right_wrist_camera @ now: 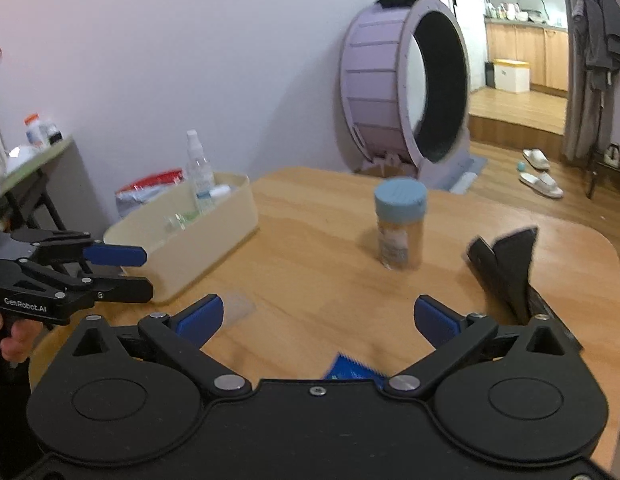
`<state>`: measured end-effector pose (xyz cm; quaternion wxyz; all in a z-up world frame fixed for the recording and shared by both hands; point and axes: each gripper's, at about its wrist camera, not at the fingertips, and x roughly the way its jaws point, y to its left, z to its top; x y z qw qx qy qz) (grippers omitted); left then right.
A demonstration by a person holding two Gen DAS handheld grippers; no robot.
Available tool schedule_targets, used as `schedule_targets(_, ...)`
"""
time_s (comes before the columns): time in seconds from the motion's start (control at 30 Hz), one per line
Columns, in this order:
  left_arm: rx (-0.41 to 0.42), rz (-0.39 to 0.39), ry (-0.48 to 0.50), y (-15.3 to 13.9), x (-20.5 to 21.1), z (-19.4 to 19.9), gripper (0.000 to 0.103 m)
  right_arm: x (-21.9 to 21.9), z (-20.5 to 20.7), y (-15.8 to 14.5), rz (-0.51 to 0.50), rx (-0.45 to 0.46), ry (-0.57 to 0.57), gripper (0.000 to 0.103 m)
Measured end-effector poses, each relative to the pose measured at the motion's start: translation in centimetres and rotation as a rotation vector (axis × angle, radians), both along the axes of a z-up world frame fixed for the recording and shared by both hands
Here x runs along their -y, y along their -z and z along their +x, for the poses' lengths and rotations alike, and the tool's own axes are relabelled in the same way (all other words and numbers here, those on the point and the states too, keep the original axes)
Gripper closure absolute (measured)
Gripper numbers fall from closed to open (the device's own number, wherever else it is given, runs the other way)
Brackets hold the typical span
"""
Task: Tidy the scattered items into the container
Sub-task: 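Withdraw the left gripper from the basket while the right gripper approaches the blue packet, then lower the right gripper onto the blue snack packet and close it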
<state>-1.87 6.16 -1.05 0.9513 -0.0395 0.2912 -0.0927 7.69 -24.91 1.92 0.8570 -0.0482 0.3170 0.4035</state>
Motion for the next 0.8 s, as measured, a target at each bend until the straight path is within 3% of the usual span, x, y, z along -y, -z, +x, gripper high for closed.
schedule_targets(0.3, -0.050, -0.015, 0.162, 2.3, 2.5, 2.0, 0.043, 0.9, -0.7, 3.0, -0.173, 0.005, -0.066, 0.001)
schedule_targets(0.63, -0.046, -0.052, 0.194, 3.3, 3.5, 2.6, 0.043, 0.2, 0.9, 5.1, -0.237, 0.001, -0.140, 0.009)
schedule_targets(0.8, -0.046, -0.078, 0.175, 3.6, 3.0, 2.5, 0.043, -0.7, 0.2, 5.8, -0.285, 0.055, -0.181, 0.009)
